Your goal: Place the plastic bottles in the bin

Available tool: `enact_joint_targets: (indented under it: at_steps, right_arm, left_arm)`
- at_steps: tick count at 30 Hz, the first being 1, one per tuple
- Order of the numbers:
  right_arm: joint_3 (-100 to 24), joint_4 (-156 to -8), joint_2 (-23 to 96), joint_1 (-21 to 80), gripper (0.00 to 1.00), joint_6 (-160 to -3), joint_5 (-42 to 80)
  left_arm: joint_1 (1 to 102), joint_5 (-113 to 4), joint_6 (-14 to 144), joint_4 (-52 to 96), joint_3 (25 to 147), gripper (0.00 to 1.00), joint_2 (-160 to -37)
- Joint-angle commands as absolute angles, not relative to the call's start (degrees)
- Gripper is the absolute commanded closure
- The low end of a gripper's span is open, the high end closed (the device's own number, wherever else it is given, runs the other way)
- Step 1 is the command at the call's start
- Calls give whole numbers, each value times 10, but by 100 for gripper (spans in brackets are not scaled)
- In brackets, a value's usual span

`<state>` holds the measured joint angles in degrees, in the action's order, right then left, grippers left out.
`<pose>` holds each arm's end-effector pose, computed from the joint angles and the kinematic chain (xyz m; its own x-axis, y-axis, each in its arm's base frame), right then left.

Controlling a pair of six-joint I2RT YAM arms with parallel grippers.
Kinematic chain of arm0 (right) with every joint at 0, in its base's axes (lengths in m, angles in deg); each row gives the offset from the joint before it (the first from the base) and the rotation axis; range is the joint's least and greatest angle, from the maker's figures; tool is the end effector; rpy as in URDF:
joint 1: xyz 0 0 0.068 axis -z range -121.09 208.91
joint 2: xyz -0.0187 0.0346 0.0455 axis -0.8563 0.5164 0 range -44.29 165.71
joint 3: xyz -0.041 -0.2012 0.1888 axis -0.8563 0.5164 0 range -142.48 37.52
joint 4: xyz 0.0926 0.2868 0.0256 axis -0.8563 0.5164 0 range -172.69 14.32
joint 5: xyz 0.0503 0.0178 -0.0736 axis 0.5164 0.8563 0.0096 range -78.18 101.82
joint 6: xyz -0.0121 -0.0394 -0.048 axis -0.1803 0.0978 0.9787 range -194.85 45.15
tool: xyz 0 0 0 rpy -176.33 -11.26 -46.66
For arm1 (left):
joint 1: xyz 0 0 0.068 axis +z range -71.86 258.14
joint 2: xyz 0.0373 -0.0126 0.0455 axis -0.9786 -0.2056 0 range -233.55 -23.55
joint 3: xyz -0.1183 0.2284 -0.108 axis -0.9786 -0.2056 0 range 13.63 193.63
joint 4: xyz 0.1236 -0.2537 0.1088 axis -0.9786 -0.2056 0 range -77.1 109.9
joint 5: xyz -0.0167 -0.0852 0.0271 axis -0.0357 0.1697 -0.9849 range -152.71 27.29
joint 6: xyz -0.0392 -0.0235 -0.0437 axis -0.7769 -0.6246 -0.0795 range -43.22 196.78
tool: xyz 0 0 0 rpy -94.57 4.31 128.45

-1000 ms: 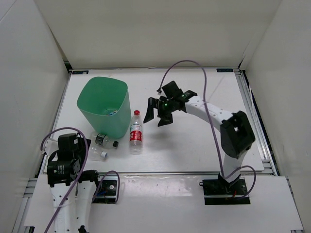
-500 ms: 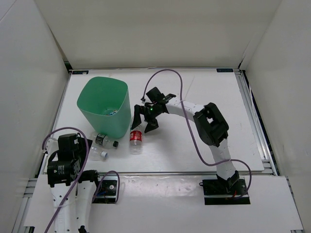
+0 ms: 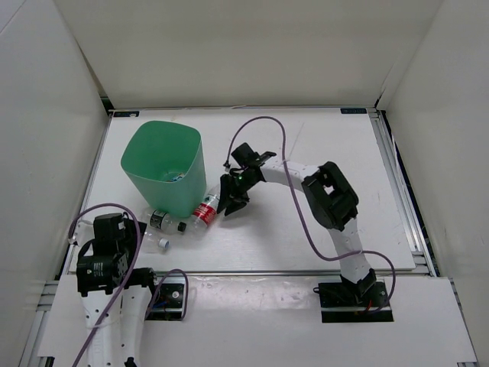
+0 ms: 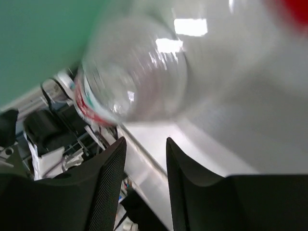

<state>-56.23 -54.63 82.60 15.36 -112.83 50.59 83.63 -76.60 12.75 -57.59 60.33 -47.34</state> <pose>0.3490 0.3738 0.1242 -0.9658 -0.2560 -0.0422 -0.2050 0.6531 0.7290 0.0837 0.0198 0.2914 -0.1472 -0.8910 -0.4295 -0.8307 0.3471 -0.4353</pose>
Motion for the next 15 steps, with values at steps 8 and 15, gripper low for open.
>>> enact_joint_targets:
  at_steps: [8,15]
  right_arm:
    - [-523,-524,693,165,4,-1129,464]
    - [-584,-493,769,172,0,-1207,443]
  left_arm:
    - [834,-748,85,-583,556,0,-454]
    - [834,-729,125,-583,562,0,-466]
